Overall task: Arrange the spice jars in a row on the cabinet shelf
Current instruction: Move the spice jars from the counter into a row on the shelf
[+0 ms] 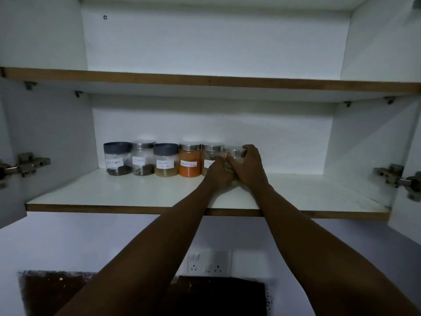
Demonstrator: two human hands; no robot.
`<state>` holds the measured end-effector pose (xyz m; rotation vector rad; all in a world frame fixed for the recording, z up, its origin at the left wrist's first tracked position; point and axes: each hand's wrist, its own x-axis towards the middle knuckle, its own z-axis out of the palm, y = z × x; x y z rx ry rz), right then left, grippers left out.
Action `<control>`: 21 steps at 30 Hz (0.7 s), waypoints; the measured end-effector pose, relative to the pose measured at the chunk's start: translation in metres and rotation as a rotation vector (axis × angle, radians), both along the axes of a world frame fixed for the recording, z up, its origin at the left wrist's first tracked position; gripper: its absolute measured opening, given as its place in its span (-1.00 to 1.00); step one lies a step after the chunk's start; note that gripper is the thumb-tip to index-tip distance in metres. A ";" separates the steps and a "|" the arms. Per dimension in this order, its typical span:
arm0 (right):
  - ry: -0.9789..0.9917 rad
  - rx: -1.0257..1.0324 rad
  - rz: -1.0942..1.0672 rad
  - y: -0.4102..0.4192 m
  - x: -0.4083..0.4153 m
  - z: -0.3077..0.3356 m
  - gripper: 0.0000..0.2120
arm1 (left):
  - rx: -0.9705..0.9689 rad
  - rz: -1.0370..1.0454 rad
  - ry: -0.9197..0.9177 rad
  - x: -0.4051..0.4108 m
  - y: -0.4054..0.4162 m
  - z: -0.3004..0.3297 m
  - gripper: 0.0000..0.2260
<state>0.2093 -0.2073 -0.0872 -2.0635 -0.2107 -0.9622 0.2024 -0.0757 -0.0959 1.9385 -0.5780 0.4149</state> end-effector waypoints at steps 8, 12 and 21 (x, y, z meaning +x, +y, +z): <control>-0.018 0.099 0.005 -0.004 -0.011 -0.007 -0.20 | -0.073 0.023 0.155 -0.002 0.003 0.000 -0.51; -0.002 0.281 0.064 -0.010 -0.015 -0.004 -0.43 | -0.060 0.069 0.168 -0.007 0.005 0.001 -0.46; 0.051 0.358 -0.001 -0.016 -0.014 -0.001 -0.65 | -0.170 0.196 0.068 -0.011 0.007 0.002 -0.76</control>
